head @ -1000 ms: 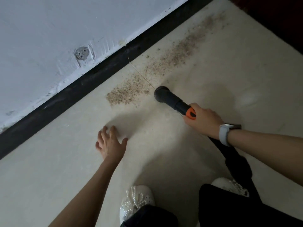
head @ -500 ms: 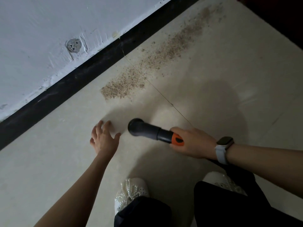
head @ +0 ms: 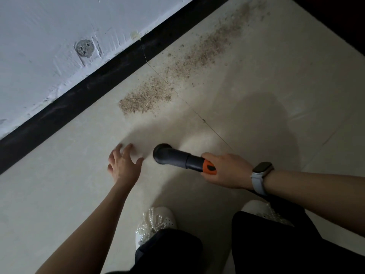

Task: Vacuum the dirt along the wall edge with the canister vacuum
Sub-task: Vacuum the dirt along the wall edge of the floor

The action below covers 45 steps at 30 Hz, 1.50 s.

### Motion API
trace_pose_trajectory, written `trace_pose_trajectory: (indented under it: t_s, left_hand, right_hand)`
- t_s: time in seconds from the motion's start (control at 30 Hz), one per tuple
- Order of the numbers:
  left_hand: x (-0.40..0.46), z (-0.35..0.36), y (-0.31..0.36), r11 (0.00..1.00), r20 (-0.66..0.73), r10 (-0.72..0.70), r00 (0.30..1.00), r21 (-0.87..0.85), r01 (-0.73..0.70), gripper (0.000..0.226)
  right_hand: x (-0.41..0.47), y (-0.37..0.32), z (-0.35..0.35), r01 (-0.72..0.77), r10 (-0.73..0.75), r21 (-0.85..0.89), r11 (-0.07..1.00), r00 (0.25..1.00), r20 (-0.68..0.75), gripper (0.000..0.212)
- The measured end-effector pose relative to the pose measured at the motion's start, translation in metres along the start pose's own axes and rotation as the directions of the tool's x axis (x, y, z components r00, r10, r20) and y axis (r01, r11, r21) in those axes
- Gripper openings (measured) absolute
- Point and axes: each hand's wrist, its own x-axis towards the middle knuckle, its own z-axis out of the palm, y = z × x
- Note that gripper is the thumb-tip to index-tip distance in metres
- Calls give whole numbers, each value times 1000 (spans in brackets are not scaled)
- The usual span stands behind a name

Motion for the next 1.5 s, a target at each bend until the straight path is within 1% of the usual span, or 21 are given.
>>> trace_pose_trajectory:
  t_s: [0.1, 0.23, 0.3, 0.4, 0.47, 0.6, 0.7, 0.8, 0.93, 1.03, 1.13, 1.27, 1.4, 1.5]
  left_hand:
    - [1, -5, -10, 998, -42, -27, 999, -50, 24, 52]
    - [1, -10, -26, 996, -63, -70, 996, -54, 66, 48]
    - [0, -11, -30, 995, -71, -78, 994, -72, 73, 46]
    - [-2, -13, -34, 992, -84, -89, 992, -98, 81, 43]
    - [-2, -14, -37, 990, -91, -103, 991, -110, 93, 42]
    - [-4, -13, -38, 988, -82, -113, 990, -113, 104, 42]
    - [-5, -12, -35, 992, -63, -97, 993, -85, 92, 43]
    - [-5, -9, -31, 995, -54, -85, 995, -58, 82, 47]
    - [-5, -3, -21, 998, -52, -61, 997, -39, 59, 49]
    - [-5, 1, -10, 1000, -41, -9, 999, -11, 9, 50]
    - [-4, 4, 1, 998, -31, 53, 998, 29, -52, 52]
    - [-6, 9, 16, 979, 2, 173, 985, 111, -172, 55]
    - [-7, 18, 33, 948, 66, 253, 965, 181, -261, 61]
    - [-9, 27, 44, 908, 141, 313, 939, 246, -339, 70]
  right_hand:
    - [-4, -5, 2, 37, -36, -35, 999, 999, 29, 38]
    - [-2, -18, 0, 108, -104, -69, 992, 993, 56, 38]
    - [-2, -29, 3, 171, -162, -110, 979, 983, 84, 38]
    - [2, -55, 13, 303, -283, -145, 942, 949, 142, 35]
    - [7, -68, 18, 347, -324, -164, 924, 934, 152, 32]
    - [17, -63, 8, 277, -252, -195, 941, 957, 144, 34]
    - [12, -34, -2, 212, -186, -172, 962, 970, 157, 35]
    - [-2, -5, -3, 150, -129, -167, 974, 983, 134, 35]
    - [-14, 22, -1, 86, -71, -169, 982, 993, 94, 40]
    - [-19, 36, -3, 54, -46, -164, 985, 998, 51, 41]
    - [-23, 49, -9, 20, -19, -114, 993, 1000, 12, 42]
    - [-25, 58, -18, -71, 68, -66, 995, 996, -56, 41]
    - [-21, 60, -22, -139, 136, -13, 990, 985, -110, 40]
    - [-25, 66, -25, -188, 187, 4, 982, 971, -150, 38]
